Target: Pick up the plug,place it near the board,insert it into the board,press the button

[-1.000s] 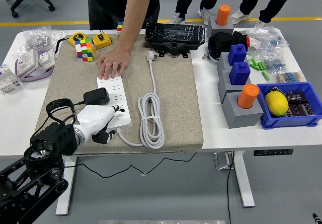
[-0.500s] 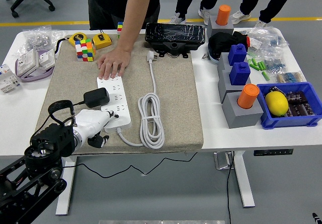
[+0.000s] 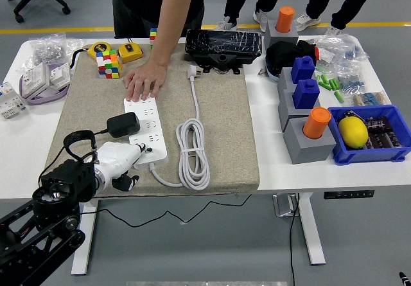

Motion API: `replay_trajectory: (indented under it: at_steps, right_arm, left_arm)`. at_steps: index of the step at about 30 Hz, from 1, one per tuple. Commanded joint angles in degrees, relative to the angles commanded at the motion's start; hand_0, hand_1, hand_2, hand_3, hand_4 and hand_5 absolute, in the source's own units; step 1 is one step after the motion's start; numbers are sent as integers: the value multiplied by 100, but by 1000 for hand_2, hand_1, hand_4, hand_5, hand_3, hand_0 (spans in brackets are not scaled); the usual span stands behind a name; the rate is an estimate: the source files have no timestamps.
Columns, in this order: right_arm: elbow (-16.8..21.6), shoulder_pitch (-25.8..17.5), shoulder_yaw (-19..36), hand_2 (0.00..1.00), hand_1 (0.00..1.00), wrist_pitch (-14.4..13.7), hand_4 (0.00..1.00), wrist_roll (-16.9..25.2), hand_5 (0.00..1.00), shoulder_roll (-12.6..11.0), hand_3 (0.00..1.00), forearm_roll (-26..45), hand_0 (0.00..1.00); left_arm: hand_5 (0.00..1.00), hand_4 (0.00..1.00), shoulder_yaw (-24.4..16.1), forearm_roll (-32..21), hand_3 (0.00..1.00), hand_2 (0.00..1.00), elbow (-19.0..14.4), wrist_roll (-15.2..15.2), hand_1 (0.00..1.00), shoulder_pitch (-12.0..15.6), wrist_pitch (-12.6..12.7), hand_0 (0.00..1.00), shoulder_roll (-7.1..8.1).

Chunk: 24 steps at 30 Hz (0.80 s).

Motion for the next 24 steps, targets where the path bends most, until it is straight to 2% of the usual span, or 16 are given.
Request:
replay_trajectory:
  at_steps: [9,16,19,24]
  right_arm:
    - [0,1,15,717,727,-4,998,2,998,-8,763,-2,823]
    - [0,15,5,717,728,-4,998,0,998,-12,763,10,823]
    - [0,15,6,717,728,-5,998,-2,998,-13,763,7,823]
    - [0,8,9,717,727,-2,998,-3,998,-8,763,4,822]
  left_arm:
    - [2,592,80,-9,814,121,44,-17,17,-10,-150,162,13]
    - [2,585,-26,147,803,121,-139,-80,16,-38,90,164,32]
    - [2,585,-100,192,803,121,-278,-119,16,-29,263,164,35]
    - [2,590,-121,152,791,136,-376,-349,31,0,890,178,31]
